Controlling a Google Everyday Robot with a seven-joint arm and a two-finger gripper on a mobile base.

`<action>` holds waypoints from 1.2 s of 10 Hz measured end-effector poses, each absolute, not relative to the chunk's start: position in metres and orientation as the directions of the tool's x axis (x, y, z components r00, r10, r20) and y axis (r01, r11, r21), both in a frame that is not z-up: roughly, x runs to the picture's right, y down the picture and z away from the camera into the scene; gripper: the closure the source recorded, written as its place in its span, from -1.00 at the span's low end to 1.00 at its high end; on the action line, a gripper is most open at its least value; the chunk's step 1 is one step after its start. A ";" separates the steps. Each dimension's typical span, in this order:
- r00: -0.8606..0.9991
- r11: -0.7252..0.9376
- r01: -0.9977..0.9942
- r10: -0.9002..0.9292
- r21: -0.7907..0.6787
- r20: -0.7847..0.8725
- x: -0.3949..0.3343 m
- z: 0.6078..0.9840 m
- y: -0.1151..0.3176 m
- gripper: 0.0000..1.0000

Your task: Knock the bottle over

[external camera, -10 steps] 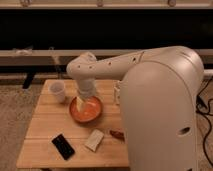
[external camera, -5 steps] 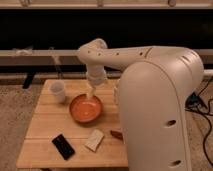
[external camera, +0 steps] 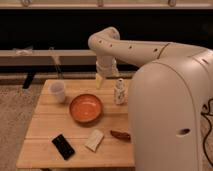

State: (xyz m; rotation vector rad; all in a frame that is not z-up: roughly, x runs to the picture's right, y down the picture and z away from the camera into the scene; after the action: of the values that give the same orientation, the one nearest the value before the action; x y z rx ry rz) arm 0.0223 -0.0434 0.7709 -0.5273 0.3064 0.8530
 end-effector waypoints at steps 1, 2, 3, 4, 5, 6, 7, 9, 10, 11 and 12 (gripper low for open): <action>0.620 0.542 -0.783 0.641 -0.306 -0.452 0.029 0.770 -0.046 -0.60; 0.615 0.540 -0.787 0.649 -0.299 -0.448 0.035 0.770 -0.047 -0.60; 0.603 0.533 -0.796 0.662 -0.285 -0.446 0.049 0.769 -0.048 -0.60; 0.587 0.525 -0.808 0.676 -0.269 -0.446 0.067 0.769 -0.048 -0.60; 0.581 0.519 -0.813 0.682 -0.266 -0.444 0.073 0.770 -0.048 -0.60; 0.570 0.509 -0.820 0.692 -0.261 -0.442 0.083 0.771 -0.046 -0.60; 0.557 0.498 -0.829 0.702 -0.253 -0.443 0.096 0.774 -0.044 -0.60; 0.548 0.483 -0.836 0.711 -0.261 -0.440 0.103 0.790 -0.035 -0.60; 0.551 0.475 -0.835 0.711 -0.279 -0.437 0.100 0.803 -0.027 -0.60; 0.554 0.470 -0.833 0.710 -0.294 -0.434 0.100 0.818 -0.020 -0.60; 0.559 0.468 -0.829 0.708 -0.307 -0.431 0.100 0.830 -0.014 -0.60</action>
State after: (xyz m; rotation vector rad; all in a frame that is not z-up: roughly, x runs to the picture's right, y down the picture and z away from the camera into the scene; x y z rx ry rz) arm 0.0996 -0.0136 0.8300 -0.5197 0.2586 0.9555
